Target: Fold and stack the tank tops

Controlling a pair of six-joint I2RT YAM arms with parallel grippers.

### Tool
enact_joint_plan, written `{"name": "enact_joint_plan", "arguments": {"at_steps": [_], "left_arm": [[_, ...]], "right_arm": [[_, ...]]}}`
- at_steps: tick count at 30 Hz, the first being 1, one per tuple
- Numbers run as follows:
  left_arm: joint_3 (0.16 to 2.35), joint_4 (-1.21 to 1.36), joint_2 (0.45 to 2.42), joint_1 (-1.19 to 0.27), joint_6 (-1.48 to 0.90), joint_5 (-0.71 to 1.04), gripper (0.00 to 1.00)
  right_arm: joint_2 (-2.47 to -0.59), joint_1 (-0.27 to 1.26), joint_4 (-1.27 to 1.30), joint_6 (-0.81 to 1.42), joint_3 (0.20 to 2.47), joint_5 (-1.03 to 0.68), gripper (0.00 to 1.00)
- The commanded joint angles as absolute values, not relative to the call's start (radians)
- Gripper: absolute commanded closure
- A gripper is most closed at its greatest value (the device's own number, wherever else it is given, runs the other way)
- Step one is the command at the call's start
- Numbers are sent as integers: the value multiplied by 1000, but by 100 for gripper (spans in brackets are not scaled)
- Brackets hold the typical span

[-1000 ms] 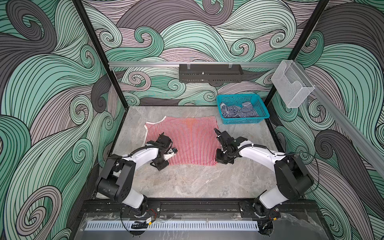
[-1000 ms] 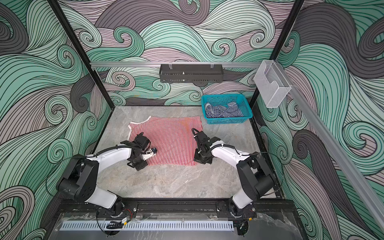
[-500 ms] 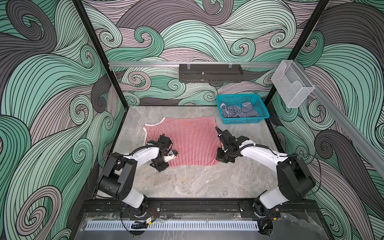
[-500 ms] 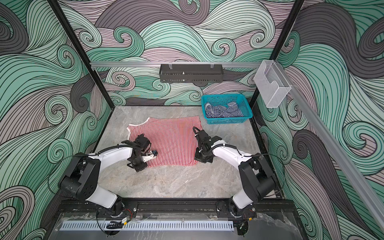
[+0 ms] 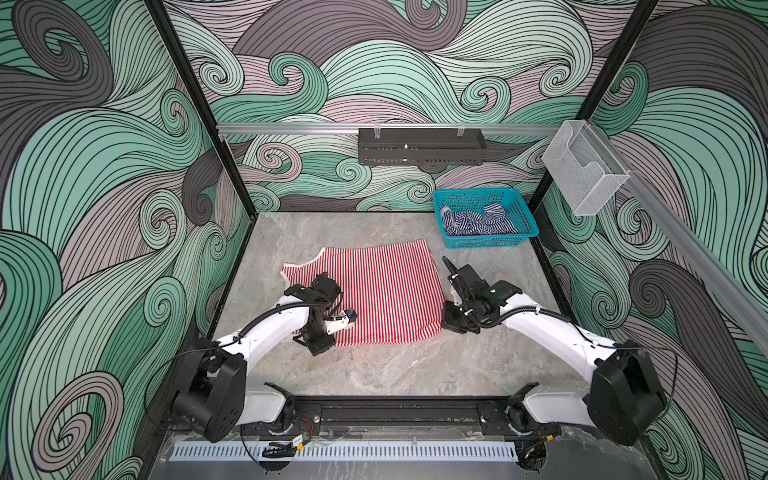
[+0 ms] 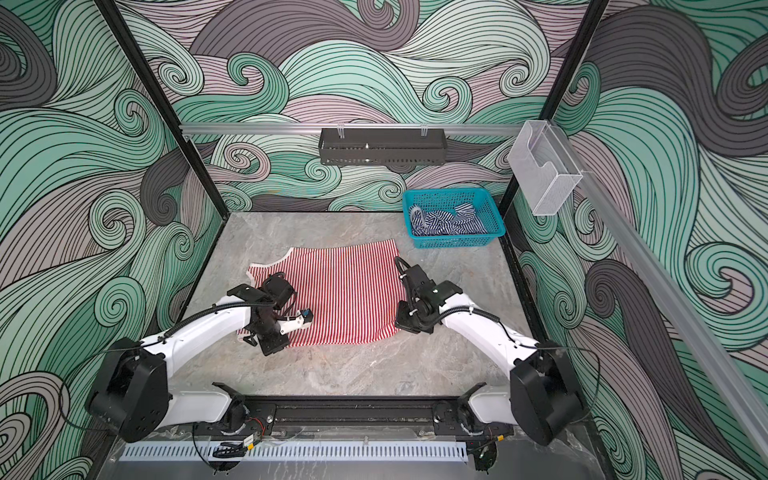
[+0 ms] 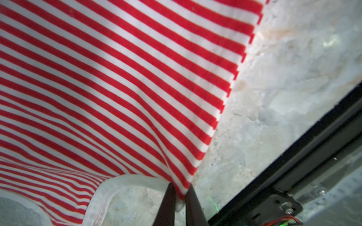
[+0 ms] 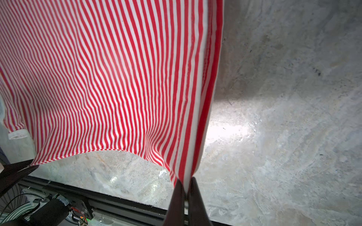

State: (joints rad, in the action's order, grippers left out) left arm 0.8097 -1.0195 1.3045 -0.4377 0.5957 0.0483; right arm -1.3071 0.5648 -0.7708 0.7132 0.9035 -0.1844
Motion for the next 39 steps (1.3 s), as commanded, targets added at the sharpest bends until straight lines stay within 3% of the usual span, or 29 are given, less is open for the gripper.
{"name": "enact_joint_plan", "arguments": {"at_steps": [1,9,20,39], "left_arm": [[840,-1181,1254,-447,642,117,87],[874,-1165,1253,-445,660,4,86],[949,-922,1374,-430,686,-189,85],[1084,-772,1640,-370,693,-280,84]], "right_arm": [[-1249,566,-833,710,907,-183,100],[-1327,531,-878,640,1060,-213,100],[-1552,440,-860,552,1212,-236,100],[-1802,355,-824,457,1353,-219,100]]}}
